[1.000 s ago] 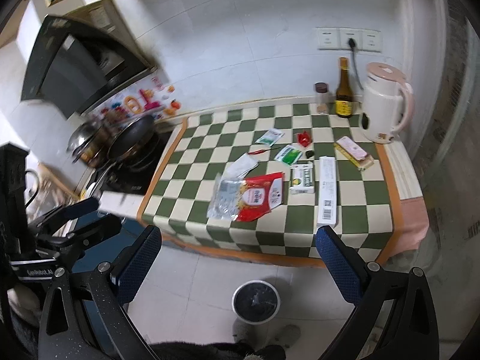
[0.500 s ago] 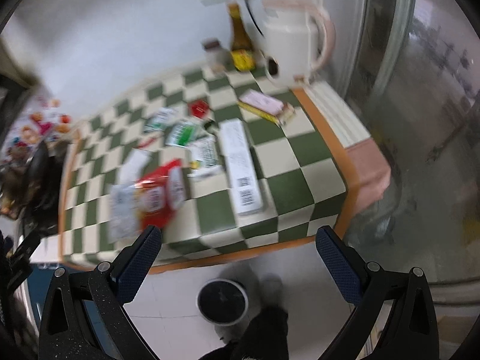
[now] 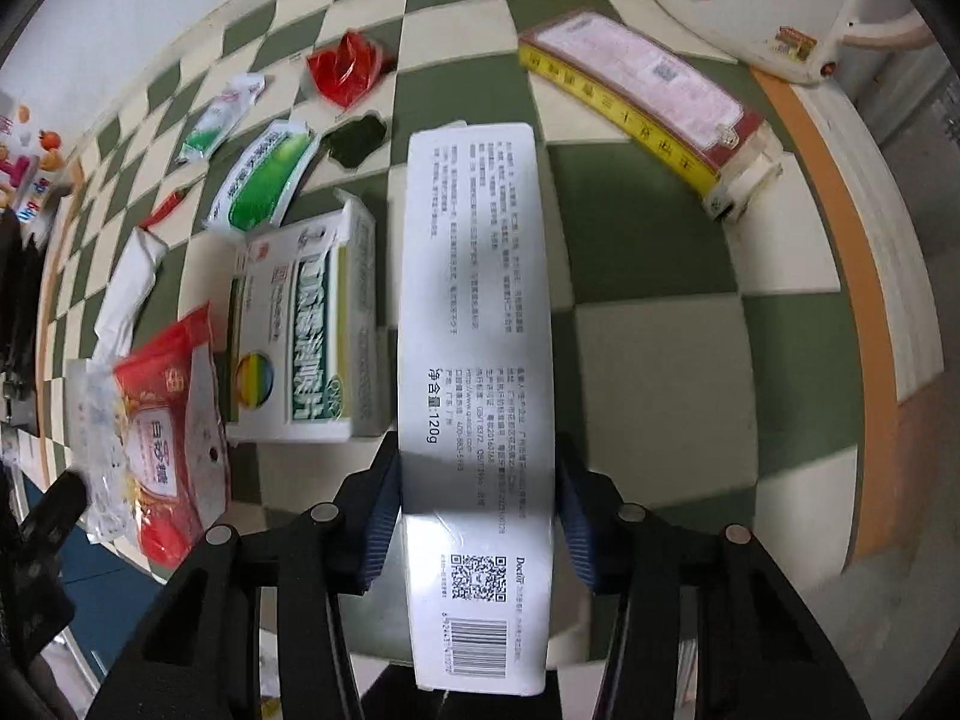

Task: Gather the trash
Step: 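Grasp the white Doctor toothpaste box with the right tool while the left tool grasps the white-green medicine box, then carry both boxes down over the floor bin and open both tools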

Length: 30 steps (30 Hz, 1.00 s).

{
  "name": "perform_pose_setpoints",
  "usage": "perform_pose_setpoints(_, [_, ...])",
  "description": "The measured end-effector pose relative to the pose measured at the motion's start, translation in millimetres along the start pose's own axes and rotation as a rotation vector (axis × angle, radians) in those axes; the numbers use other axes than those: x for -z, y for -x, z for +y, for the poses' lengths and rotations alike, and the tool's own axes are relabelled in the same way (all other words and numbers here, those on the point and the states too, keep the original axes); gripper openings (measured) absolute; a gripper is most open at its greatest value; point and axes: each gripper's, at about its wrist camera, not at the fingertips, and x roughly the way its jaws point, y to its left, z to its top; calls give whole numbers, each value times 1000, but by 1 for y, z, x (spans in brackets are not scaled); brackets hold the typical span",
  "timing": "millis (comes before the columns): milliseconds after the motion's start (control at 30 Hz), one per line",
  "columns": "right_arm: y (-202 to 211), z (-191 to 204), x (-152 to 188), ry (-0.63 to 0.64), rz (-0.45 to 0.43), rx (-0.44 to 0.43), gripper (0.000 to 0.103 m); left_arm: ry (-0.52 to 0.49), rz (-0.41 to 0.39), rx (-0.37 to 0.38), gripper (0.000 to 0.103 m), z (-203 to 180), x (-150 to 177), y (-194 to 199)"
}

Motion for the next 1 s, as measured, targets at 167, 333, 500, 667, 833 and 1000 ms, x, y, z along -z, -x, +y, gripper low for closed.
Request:
perform_pose_setpoints(167, [0, -49, 7, -25, 13, 81, 48, -50, 113, 148, 103, -63, -33, -36])
perform_pose_setpoints(333, [-11, -70, 4, -53, 16, 101, 49, -73, 144, 158, 63, -90, -42, -56])
perform_pose_setpoints(500, [-17, -68, 2, -44, -6, 130, 49, -96, 68, 84, 63, -93, -39, -38])
perform_pose_setpoints(667, [-18, -62, 7, -65, -4, 120, 48, -134, -43, 41, 63, -87, -20, -1])
perform_pose_setpoints(833, [28, -48, 37, -89, -103, 86, 48, -137, -170, 60, 63, -67, 28, 34])
perform_pose_setpoints(1000, [68, -16, 90, -85, -171, 75, 48, -117, -270, 116, 63, 4, 89, 59])
